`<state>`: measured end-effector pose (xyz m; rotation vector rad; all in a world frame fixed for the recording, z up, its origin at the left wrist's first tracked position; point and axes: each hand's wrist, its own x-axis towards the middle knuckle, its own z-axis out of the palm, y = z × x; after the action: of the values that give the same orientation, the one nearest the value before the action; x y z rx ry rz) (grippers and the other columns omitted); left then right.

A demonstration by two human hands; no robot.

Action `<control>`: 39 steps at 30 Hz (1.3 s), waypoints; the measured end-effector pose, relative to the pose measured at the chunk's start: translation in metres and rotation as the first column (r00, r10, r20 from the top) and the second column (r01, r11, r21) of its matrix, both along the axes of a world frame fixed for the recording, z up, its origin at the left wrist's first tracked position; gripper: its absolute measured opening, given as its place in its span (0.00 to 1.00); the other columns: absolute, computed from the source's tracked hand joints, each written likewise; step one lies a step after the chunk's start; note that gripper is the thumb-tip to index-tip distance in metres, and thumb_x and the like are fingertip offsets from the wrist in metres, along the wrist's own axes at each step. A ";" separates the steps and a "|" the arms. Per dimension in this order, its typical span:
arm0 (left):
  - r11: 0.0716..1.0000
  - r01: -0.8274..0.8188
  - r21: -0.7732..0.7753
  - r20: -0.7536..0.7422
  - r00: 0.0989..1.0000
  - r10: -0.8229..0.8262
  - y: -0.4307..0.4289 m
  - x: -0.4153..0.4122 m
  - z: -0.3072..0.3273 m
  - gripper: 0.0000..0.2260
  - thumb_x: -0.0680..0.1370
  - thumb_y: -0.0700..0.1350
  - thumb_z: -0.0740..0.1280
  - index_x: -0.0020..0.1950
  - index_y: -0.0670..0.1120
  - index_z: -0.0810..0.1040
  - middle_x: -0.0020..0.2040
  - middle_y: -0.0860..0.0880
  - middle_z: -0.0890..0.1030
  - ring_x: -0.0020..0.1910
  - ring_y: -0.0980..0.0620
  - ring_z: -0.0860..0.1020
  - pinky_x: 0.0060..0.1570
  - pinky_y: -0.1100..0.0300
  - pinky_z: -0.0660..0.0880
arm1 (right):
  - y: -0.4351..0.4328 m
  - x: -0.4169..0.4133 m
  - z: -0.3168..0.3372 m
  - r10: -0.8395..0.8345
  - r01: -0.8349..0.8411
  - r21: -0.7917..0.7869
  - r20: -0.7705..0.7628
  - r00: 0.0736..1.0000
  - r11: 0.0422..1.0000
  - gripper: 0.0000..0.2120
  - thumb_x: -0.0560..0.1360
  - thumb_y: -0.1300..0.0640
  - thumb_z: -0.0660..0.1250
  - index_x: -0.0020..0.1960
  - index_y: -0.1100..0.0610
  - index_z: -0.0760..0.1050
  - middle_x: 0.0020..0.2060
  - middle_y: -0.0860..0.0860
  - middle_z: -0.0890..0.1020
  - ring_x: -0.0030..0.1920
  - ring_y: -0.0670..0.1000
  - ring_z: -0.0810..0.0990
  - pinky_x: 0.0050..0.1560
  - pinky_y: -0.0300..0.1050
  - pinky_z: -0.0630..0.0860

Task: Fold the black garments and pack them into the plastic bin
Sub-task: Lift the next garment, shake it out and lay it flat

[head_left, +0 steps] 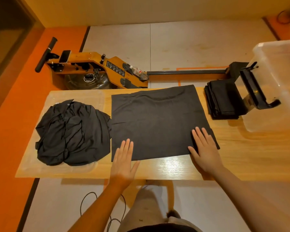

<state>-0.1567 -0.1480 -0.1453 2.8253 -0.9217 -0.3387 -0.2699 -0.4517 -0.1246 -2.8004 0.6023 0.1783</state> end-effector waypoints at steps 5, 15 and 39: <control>0.997 -0.008 0.076 -0.019 1.000 0.010 0.023 -0.021 0.000 0.36 0.78 0.68 0.41 0.79 0.46 0.48 0.79 0.48 0.49 0.78 0.53 0.40 0.74 0.58 0.37 | 0.003 -0.034 -0.007 -0.035 0.038 0.030 -0.101 0.994 0.999 0.40 0.70 0.29 0.37 0.75 0.50 0.36 0.77 0.48 0.40 0.75 0.48 0.34 0.73 0.46 0.34; 0.995 0.096 0.009 0.112 0.989 -0.096 0.058 -0.057 0.001 0.46 0.56 0.22 0.74 0.72 0.43 0.67 0.71 0.43 0.71 0.72 0.47 0.63 0.73 0.56 0.47 | 0.024 -0.112 -0.021 0.052 -0.049 -0.099 0.022 0.998 0.994 0.44 0.66 0.56 0.78 0.75 0.57 0.59 0.72 0.57 0.66 0.73 0.56 0.60 0.73 0.50 0.51; 0.837 0.046 -0.546 0.386 0.900 0.202 0.028 0.059 0.245 0.09 0.79 0.36 0.63 0.56 0.42 0.80 0.54 0.45 0.81 0.55 0.46 0.78 0.56 0.52 0.74 | -0.015 -0.040 0.230 -0.303 -0.063 0.422 0.740 0.600 0.904 0.05 0.79 0.59 0.63 0.50 0.51 0.78 0.42 0.40 0.79 0.45 0.36 0.77 0.42 0.31 0.73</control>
<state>-0.0977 -0.1202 0.0995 2.4075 -0.7952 0.5145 -0.3098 -0.4662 0.1055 -2.0752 0.4397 -0.8533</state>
